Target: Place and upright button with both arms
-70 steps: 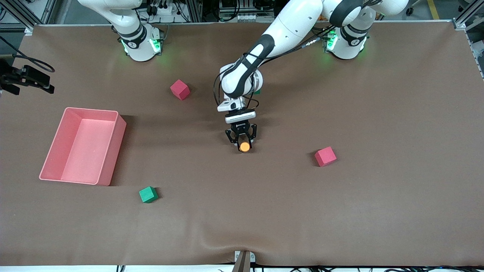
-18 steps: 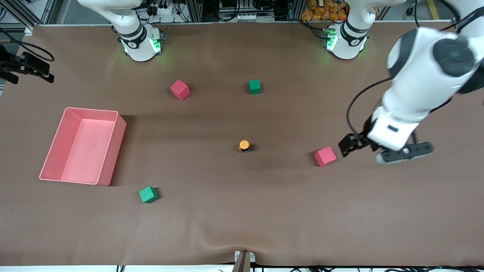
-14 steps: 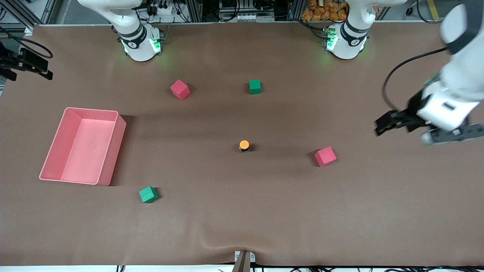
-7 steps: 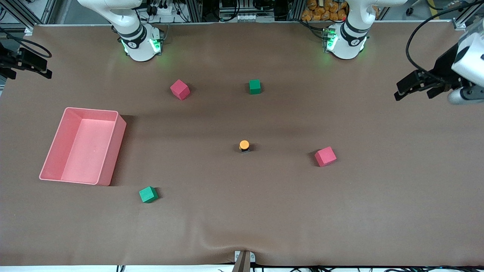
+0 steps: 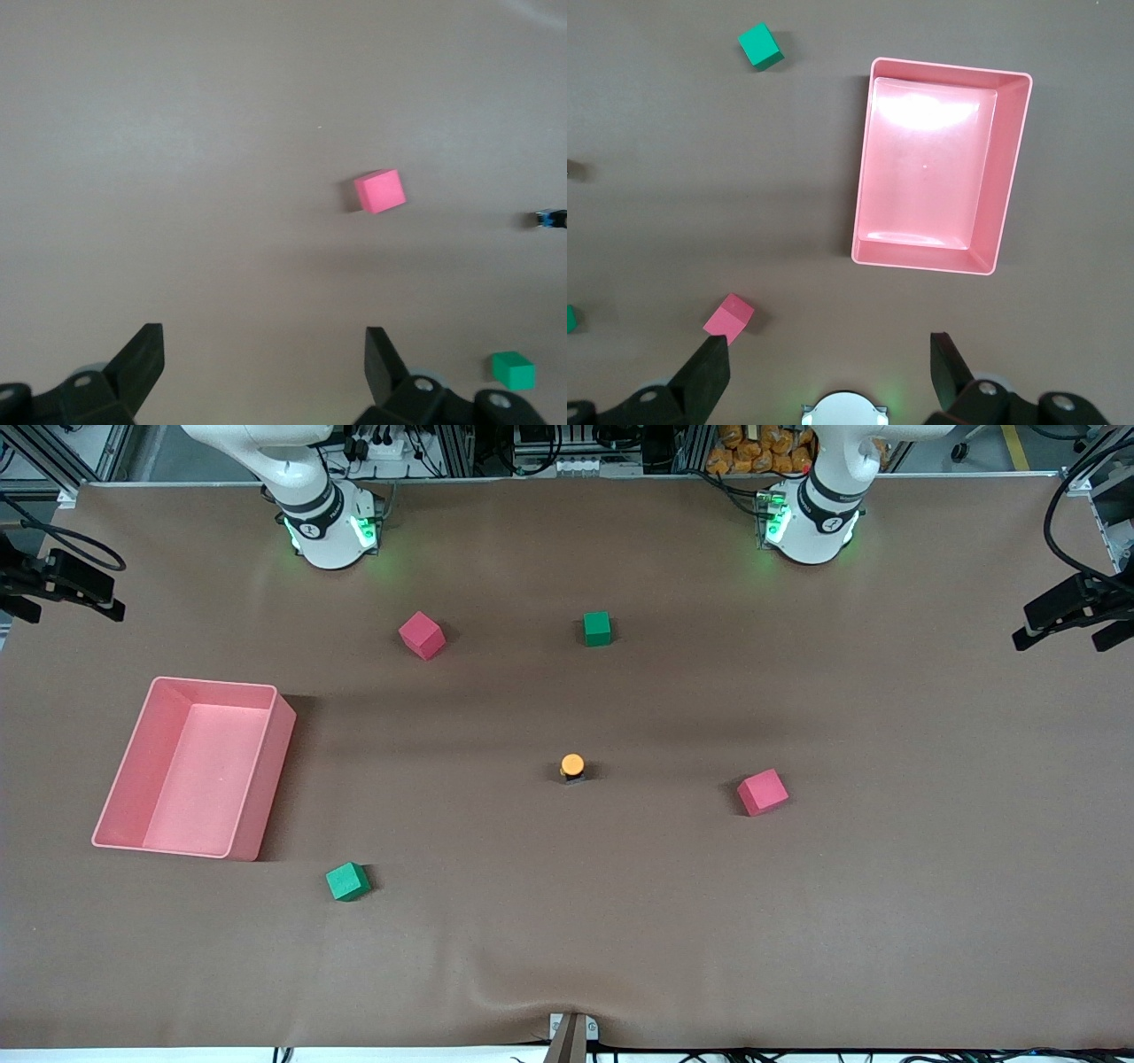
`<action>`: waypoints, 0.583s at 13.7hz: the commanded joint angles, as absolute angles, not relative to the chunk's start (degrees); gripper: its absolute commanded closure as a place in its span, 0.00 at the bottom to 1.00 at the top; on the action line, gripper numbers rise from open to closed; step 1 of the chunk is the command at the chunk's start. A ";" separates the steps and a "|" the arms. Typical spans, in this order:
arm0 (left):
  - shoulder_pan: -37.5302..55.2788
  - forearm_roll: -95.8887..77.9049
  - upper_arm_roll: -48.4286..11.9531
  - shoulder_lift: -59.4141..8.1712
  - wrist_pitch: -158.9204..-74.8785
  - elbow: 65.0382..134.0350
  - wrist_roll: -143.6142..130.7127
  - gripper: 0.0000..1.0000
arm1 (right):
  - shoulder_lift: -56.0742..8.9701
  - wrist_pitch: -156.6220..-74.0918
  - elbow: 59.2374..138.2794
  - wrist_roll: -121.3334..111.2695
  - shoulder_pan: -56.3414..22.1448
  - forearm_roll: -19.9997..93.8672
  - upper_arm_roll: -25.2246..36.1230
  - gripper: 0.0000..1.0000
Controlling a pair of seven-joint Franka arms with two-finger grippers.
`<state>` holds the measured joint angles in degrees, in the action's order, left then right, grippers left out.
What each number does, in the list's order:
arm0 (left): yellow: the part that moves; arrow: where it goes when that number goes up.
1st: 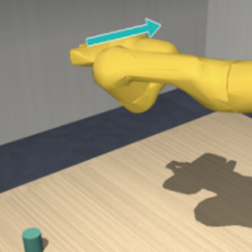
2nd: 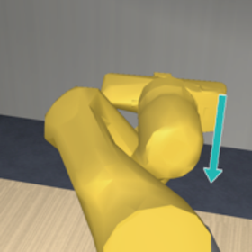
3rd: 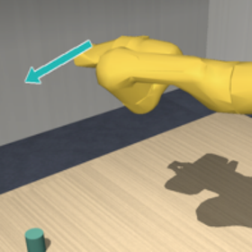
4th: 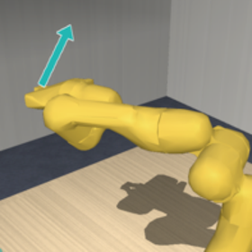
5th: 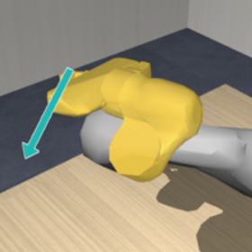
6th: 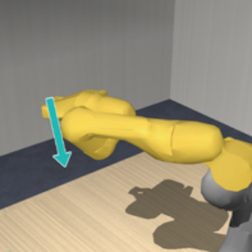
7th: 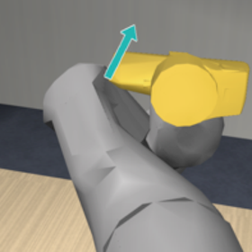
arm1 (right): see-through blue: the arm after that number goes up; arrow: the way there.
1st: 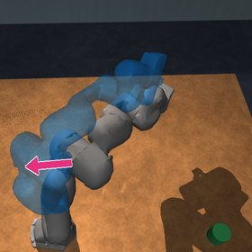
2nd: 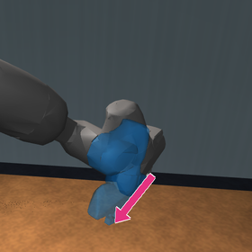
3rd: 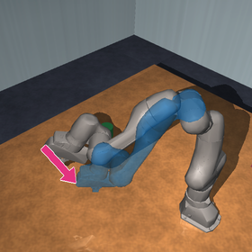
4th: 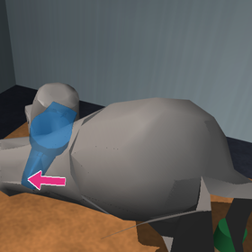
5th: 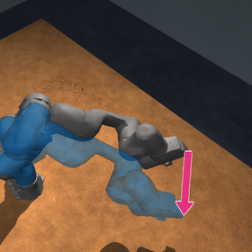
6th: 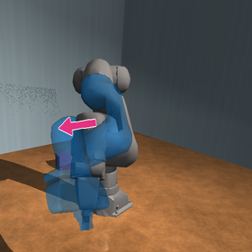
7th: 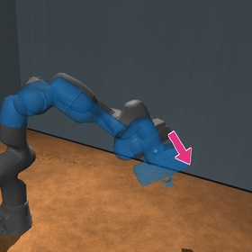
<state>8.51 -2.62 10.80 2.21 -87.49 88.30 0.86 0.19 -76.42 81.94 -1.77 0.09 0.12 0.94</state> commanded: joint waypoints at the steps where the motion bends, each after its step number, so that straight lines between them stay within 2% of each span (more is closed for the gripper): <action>1: 9.49 0.09 10.46 4.04 -85.69 89.91 -1.49 0.00 | -0.09 -77.43 81.47 -0.97 -0.53 -0.17 0.88 0.00; 8: 10.46 0.09 10.46 4.04 -85.61 89.21 -2.01 0.00 | -0.09 -78.39 81.21 -0.97 -0.35 -0.26 0.97 0.00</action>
<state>9.99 -1.05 10.47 2.72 -86.21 88.60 -0.56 -0.01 -77.94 81.91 -1.76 0.00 0.12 0.88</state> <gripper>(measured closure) 0.000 0.000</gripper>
